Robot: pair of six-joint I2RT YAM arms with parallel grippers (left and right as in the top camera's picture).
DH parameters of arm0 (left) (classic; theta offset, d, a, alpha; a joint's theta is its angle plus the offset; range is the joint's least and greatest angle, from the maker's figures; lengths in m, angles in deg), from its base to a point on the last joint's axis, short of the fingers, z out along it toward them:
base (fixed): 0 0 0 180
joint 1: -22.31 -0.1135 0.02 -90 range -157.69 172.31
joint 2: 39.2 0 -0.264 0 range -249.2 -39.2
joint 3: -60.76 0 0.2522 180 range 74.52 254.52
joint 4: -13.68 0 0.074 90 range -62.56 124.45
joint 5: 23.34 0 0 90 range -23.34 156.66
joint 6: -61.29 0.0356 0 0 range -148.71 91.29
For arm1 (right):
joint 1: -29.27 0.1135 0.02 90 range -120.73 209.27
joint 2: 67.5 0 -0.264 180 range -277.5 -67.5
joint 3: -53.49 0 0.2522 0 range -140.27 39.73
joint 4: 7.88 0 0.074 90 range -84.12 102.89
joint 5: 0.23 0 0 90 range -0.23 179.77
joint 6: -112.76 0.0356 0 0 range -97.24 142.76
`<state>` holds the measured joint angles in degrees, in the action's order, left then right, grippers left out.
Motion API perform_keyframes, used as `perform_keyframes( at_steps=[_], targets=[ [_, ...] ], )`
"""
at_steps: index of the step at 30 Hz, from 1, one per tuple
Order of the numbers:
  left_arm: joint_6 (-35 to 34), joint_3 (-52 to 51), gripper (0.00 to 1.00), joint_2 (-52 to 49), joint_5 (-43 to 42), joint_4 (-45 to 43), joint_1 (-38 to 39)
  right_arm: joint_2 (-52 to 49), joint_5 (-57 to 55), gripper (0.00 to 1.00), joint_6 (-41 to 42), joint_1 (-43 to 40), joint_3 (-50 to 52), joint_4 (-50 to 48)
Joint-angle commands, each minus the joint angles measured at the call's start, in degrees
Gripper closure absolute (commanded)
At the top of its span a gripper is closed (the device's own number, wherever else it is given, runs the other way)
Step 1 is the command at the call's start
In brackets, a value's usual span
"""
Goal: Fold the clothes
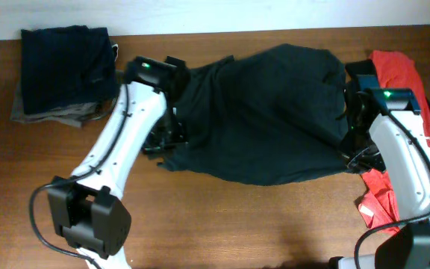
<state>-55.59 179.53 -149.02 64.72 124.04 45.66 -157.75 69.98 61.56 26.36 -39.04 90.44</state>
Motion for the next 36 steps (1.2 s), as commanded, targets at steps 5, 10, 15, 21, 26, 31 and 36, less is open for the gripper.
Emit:
perform_keyframes(
  at_steps=[5,10,15,21,26,31,36],
  targets=[
    [-3.6,0.8,0.99,1.7,8.9,0.2,2.0,1.4,-4.4,0.96,0.9,-0.2,-1.2,0.1],
    [-6.1,0.8,0.99,1.6,17.9,0.1,0.3,1.4,-4.7,0.96,0.9,-0.2,-1.9,-1.3],
    [-6.1,0.8,0.99,1.6,24.2,-1.4,-2.2,1.4,-4.5,0.96,0.6,-0.2,-3.8,-6.0],
    [-6.1,0.8,0.99,1.8,25.4,-0.1,-4.1,1.4,-1.9,0.96,-1.0,-0.6,-6.1,-7.8],
    [-6.1,0.8,0.99,4.8,25.1,0.1,-3.5,1.7,-1.9,0.96,-1.0,-0.6,-9.6,-4.3],
    [-5.2,0.8,0.99,8.6,15.5,0.1,-3.7,1.7,-1.9,0.96,-1.0,-0.6,-12.4,4.2],
    [-3.5,0.7,0.99,9.0,9.4,0.1,-3.6,1.7,-1.9,0.96,-1.0,-0.6,-12.4,7.9]
  ],
)
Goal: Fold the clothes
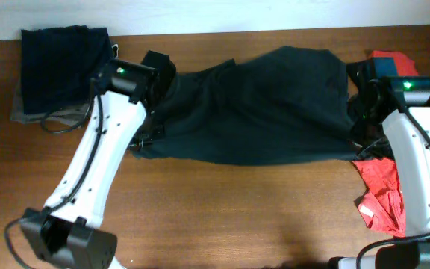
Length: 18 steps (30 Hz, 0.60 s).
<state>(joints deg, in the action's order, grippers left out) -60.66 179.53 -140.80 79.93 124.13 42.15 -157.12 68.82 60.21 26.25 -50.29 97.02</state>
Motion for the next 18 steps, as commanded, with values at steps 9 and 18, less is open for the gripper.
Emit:
perform_keyframes(
  at_steps=[9,18],
  targets=[
    [1.6,-5.0,0.99,0.0,0.1,-0.4,-0.7,1.0,-0.7,0.96,0.3,-0.5,-1.2,-1.9],
    [3.7,-5.3,0.99,-2.0,4.5,-14.1,-4.5,0.1,0.7,0.96,0.3,-0.5,-0.6,-11.8]
  ],
)
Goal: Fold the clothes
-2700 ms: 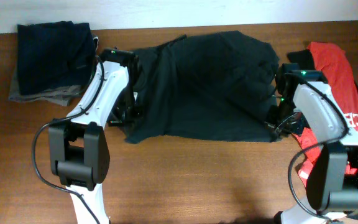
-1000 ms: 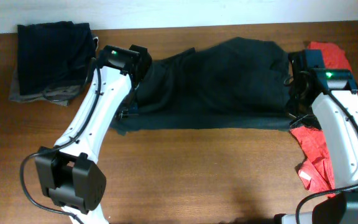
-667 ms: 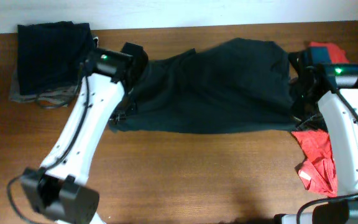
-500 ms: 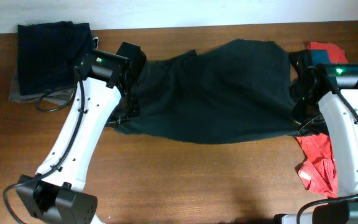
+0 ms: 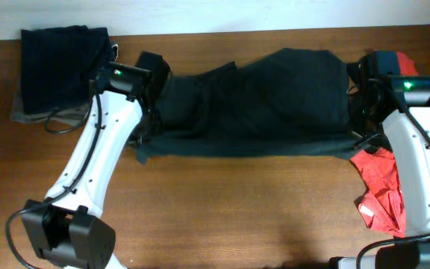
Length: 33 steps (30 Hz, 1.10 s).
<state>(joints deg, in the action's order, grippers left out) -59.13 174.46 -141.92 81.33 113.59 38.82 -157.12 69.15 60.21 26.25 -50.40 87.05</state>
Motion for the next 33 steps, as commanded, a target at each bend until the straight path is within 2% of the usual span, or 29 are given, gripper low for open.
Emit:
perform_keyframes(
  at_steps=[1,8,18,26,33],
  targets=[
    [2.8,-0.3,0.99,-1.2,3.1,-5.2,-1.3,-0.2,1.2,0.96,0.3,-0.5,-0.2,-3.1],
    [3.3,-0.3,0.99,-4.0,3.1,-11.1,-1.4,-4.0,2.4,0.96,0.3,-0.4,2.0,-7.2],
    [3.6,-0.3,0.99,-6.3,1.2,-8.3,-0.9,-4.9,-1.1,0.96,0.3,-0.5,2.0,-6.8],
    [4.9,-0.3,0.99,-6.6,0.0,-13.9,-1.0,-7.4,-1.1,0.96,0.3,-0.5,2.2,-7.8],
    [5.0,-0.3,0.99,-7.2,-1.8,-7.3,-0.9,-7.5,-1.8,0.96,3.3,-0.5,2.2,-2.4]
  ],
)
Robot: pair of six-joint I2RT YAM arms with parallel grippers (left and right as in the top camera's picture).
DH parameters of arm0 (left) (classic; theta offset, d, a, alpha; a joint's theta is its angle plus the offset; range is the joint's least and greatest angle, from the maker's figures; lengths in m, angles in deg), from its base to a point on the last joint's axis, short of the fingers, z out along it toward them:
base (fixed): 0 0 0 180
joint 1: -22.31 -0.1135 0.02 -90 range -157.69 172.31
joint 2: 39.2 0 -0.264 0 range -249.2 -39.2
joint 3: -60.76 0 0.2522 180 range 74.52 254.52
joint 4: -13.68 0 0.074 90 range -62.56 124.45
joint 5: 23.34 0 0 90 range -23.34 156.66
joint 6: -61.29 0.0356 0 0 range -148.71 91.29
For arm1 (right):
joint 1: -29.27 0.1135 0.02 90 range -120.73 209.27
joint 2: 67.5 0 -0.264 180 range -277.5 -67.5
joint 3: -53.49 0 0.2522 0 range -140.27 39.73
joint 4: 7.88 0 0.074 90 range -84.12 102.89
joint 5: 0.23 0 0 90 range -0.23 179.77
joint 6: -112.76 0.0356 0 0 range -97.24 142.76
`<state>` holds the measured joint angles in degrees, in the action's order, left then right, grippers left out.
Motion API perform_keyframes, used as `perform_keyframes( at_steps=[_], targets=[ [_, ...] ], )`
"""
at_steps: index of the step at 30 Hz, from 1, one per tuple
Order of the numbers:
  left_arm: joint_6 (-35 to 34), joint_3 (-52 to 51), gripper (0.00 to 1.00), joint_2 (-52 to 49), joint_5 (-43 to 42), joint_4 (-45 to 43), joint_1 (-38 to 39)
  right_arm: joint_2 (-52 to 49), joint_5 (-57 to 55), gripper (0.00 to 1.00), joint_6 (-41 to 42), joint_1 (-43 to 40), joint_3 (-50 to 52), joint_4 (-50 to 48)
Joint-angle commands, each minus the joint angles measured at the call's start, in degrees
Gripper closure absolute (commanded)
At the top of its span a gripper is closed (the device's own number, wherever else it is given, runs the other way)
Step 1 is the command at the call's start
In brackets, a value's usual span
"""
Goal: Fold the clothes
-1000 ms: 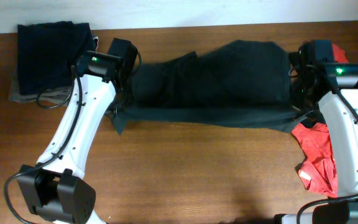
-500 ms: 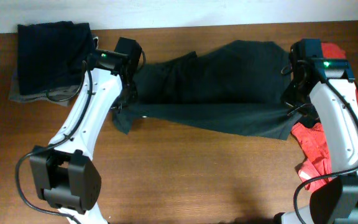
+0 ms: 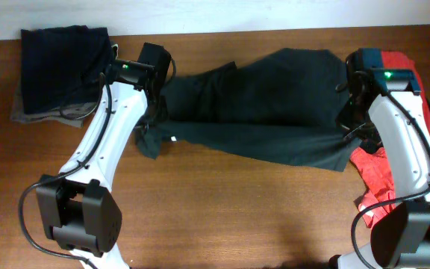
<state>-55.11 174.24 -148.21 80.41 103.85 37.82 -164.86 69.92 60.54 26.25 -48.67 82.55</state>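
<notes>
A dark garment (image 3: 267, 104) lies spread across the back half of the table (image 3: 222, 217), seen from overhead. Its near part forms a flatter band (image 3: 275, 147) with a small white tag (image 3: 172, 139) showing near the left end. My left gripper (image 3: 150, 125) is at the garment's left edge and looks shut on the cloth, its fingers mostly hidden under the wrist. At the garment's right edge, my right gripper (image 3: 347, 132) likewise looks shut on the cloth.
A stack of folded dark and grey clothes (image 3: 58, 67) sits at the back left corner. A red garment (image 3: 387, 172) lies crumpled at the right edge, partly under my right arm. Bare wood fills the front half of the table.
Both grippers have moved toward the back of the table. The hem, then stretched straight between them, now lies slack as a slanting band, lower at the right, and a white tag shows.
First the garment lay bunched in a broad mound between the two grippers holding its sides. The grippers then stood farther apart with the cloth drawn wider, then taut with a straight near edge. Now they are farther back and the cloth lies flatter.
</notes>
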Motion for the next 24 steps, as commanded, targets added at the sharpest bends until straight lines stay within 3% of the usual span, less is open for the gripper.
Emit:
perform_keyframes(
  at_steps=[1,6,9,24],
  targets=[
    [1.0,-0.1,0.99,-0.9,-0.9,4.1,0.2,0.5,-3.2,0.96,4.4,-0.5,0.5,3.9],
    [-0.9,-0.1,0.99,-0.9,-0.9,13.1,0.5,1.6,-3.4,0.96,5.2,-0.5,0.5,11.3],
    [-1.0,-0.1,0.99,-0.9,-0.9,14.1,0.7,1.6,-4.0,0.96,4.9,-0.5,0.5,12.3],
    [2.5,-0.1,0.99,-3.5,-1.1,0.1,0.5,-2.0,-1.3,0.93,-0.1,-0.5,0.5,-0.2]
  ],
)
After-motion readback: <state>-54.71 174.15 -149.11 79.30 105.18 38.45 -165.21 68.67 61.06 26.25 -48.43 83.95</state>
